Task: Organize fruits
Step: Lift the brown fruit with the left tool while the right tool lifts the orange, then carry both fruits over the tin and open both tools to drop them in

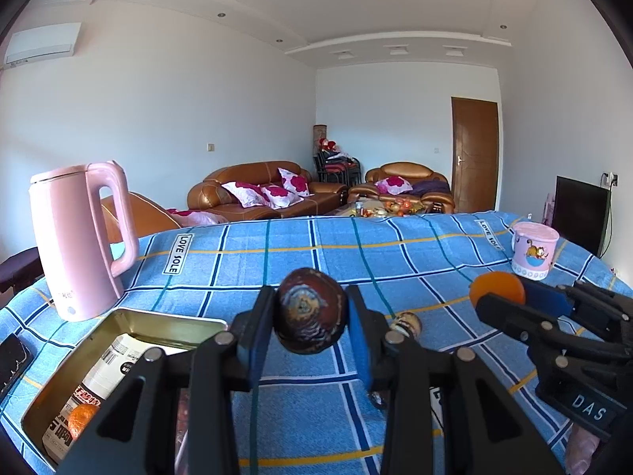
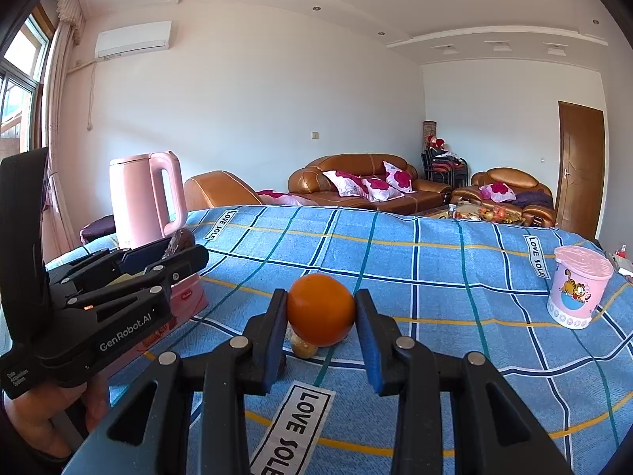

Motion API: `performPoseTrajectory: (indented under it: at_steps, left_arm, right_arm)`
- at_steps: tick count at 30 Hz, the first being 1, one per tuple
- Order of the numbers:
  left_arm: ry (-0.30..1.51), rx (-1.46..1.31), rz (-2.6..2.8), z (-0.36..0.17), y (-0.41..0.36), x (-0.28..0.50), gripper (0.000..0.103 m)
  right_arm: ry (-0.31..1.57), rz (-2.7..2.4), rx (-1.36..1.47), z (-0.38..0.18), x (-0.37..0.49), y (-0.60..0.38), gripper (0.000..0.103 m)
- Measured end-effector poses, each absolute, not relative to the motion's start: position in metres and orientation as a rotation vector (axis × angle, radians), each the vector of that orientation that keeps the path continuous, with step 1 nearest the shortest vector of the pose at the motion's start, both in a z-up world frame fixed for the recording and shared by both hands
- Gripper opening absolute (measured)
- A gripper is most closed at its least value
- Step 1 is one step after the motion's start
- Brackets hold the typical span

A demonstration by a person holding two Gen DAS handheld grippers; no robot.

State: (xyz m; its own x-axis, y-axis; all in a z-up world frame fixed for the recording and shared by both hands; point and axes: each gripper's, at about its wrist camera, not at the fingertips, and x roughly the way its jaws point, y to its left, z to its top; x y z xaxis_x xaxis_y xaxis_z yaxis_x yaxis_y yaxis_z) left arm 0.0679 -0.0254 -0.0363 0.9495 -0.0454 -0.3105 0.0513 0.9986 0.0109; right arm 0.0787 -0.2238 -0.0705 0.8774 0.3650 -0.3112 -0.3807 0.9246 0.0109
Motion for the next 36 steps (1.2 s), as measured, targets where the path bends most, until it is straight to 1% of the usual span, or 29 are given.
performPoseTrajectory:
  at_steps: [14,22,36]
  left_arm:
    - [0.366,0.018,-0.040,-0.038,-0.013,0.056,0.037]
    - [0.414,0.004,0.002,-0.036,0.015,0.050,0.037]
    - [0.432,-0.028,0.113,-0.029,0.075,0.035,0.037]
  right_arm:
    - [0.345,0.442,-0.085,-0.071,0.081,-0.196,0.036]
    - [0.364,0.509,-0.101,-0.067,0.081,-0.165,0.036]
    - [0.360,0.642,-0.143,-0.054,0.077,-0.102,0.036]
